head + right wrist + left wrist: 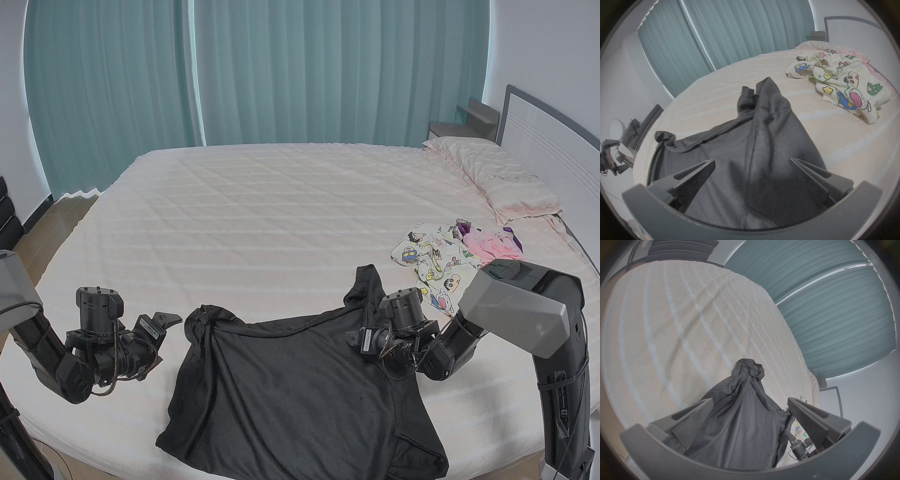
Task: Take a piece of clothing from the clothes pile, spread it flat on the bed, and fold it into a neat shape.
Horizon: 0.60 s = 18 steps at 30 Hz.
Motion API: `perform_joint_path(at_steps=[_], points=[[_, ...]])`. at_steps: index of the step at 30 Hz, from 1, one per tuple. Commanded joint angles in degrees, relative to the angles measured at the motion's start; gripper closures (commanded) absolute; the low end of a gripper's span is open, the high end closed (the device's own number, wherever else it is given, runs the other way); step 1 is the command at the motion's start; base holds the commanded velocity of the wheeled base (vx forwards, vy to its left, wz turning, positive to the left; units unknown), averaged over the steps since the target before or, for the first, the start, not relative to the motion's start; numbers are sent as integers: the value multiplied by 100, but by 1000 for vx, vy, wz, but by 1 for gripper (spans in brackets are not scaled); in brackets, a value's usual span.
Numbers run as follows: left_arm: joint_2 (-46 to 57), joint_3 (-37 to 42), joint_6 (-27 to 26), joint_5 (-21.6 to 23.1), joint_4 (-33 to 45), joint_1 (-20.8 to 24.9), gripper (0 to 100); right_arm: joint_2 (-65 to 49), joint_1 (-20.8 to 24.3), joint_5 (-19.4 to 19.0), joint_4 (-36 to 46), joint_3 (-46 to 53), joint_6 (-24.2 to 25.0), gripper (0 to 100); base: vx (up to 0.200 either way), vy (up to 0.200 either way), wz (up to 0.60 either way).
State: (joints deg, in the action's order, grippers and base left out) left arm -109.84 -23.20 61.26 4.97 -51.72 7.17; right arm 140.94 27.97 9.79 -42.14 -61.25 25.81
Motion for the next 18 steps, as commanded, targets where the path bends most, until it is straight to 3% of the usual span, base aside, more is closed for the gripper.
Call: perform_joint_path(at_steps=[1,4,5,18], points=[[68,44,9,4,-13,13,0,294,60,129,66,-248,-49,0,0,0,0],[68,44,18,4,-13,13,0,294,60,234,198,-344,-155,0,0,0,0],[68,52,18,4,-13,13,0,294,60,278,277,-388,-173,100,0,0,0],[50,44,18,4,-13,13,0,-427,-177,234,312,-72,-67,100,0,0,0]])
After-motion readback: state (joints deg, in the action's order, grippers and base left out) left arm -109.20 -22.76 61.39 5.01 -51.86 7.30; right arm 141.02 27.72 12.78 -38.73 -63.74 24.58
